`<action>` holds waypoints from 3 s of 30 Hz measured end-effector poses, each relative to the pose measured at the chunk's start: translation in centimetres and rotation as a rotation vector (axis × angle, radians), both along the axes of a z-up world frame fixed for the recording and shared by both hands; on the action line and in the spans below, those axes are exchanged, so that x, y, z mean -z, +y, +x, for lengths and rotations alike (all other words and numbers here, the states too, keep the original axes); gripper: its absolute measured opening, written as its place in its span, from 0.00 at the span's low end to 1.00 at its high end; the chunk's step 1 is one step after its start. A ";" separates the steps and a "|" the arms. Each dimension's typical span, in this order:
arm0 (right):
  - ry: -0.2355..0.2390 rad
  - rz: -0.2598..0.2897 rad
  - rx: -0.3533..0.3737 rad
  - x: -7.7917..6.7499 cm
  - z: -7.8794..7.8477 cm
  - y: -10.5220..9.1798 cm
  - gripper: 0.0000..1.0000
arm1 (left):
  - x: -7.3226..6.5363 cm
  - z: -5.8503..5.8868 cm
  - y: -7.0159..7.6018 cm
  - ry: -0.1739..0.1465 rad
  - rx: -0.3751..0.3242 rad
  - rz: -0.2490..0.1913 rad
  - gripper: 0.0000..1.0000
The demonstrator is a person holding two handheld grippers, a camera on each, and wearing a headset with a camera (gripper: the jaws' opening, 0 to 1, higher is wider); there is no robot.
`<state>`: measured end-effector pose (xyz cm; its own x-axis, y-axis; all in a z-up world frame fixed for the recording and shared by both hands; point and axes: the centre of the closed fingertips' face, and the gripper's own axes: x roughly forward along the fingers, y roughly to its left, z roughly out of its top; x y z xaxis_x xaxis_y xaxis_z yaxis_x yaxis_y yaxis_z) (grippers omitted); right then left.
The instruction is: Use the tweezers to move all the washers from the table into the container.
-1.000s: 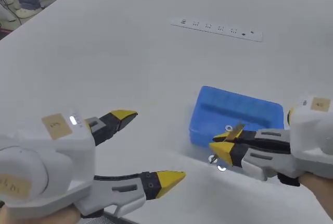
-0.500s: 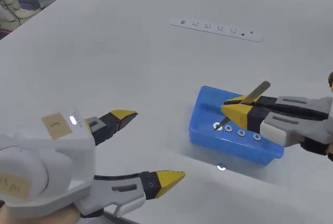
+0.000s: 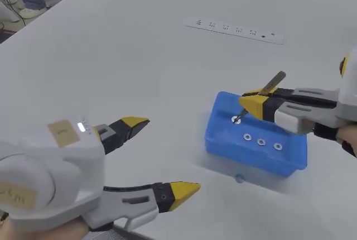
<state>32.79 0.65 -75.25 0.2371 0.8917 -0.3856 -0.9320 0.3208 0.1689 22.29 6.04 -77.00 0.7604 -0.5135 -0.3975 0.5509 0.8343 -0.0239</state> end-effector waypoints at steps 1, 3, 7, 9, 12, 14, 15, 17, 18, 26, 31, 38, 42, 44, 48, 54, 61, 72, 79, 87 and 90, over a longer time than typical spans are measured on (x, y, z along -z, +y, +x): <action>0.003 -0.007 0.000 0.3 0.1 0.0 0.03 | 0.0 0.0 0.0 0.000 0.000 0.002 0.75; 0.009 -0.016 0.005 0.9 0.5 -0.1 0.03 | 0.0 0.0 0.0 0.000 0.000 0.001 0.75; 0.030 -0.046 0.016 2.3 1.0 -0.2 0.03 | 0.0 0.0 0.0 0.000 0.000 0.001 0.75; 0.034 -0.062 0.020 3.0 1.2 -0.3 0.03 | 0.1 0.0 0.0 0.001 0.000 0.002 0.75; 0.044 -0.074 0.024 3.7 1.5 -0.4 0.03 | 0.1 0.0 0.0 0.002 0.000 0.001 0.75; 0.053 -0.085 0.026 4.2 1.7 -0.4 0.03 | 0.1 0.0 0.0 0.002 0.000 0.003 0.75; 0.053 -0.093 0.028 4.5 1.8 -0.4 0.03 | 0.1 0.0 0.0 0.004 0.002 0.002 0.75; 0.056 -0.103 0.028 5.0 2.0 -0.3 0.03 | 0.1 0.0 0.0 0.002 0.003 0.005 0.75; 0.061 -0.107 0.029 5.2 2.1 -0.3 0.03 | 0.1 0.0 0.0 0.004 0.003 0.005 0.75; 0.079 -0.147 0.026 6.9 2.1 -0.4 0.03 | 0.2 0.0 0.0 0.005 0.001 0.004 0.75; 0.083 -0.140 0.042 7.1 2.2 -0.5 0.03 | 0.2 0.0 0.1 0.005 -0.001 0.006 0.75; 0.055 -0.140 0.041 6.3 1.9 -0.7 0.04 | 0.1 0.0 0.0 0.004 0.001 0.006 0.75; 0.034 -0.098 0.045 4.4 1.6 -0.6 0.04 | 0.1 0.0 0.1 0.004 0.001 0.006 0.74; 0.024 -0.085 0.040 3.6 1.3 -0.6 0.04 | 0.2 0.0 0.0 0.005 0.003 0.007 0.74; 0.009 -0.064 0.033 2.3 0.5 -0.6 0.04 | 0.2 -0.1 -0.1 0.005 0.007 0.007 0.74; -0.016 -0.038 0.015 0.6 -0.9 -0.6 0.03 | 0.2 -0.1 -0.2 0.007 0.012 0.011 0.74; -0.003 -0.017 0.008 0.2 -2.4 -0.9 0.03 | 0.3 -0.1 -0.2 0.008 0.014 0.014 0.74; 0.056 -0.051 0.017 2.8 -4.0 -2.2 0.03 | 0.3 -0.1 -0.2 0.008 0.016 0.014 0.74; 0.073 -0.108 0.002 5.1 -4.9 -2.8 0.03 | 0.4 -0.1 -0.1 0.011 0.015 0.017 0.74; 0.102 -0.139 0.005 6.8 -5.4 -3.3 0.04 | 0.5 -0.1 -0.2 0.012 0.018 0.016 0.74; 0.110 -0.142 0.001 7.2 -5.5 -3.3 0.04 | 0.5 -0.1 -0.1 0.012 0.017 0.017 0.74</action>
<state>27.29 -2.63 -82.41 0.1879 0.8261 -0.5313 -0.9100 0.3500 0.2224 22.20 5.89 -77.46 0.7467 -0.5196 -0.4153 0.5648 0.8251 -0.0167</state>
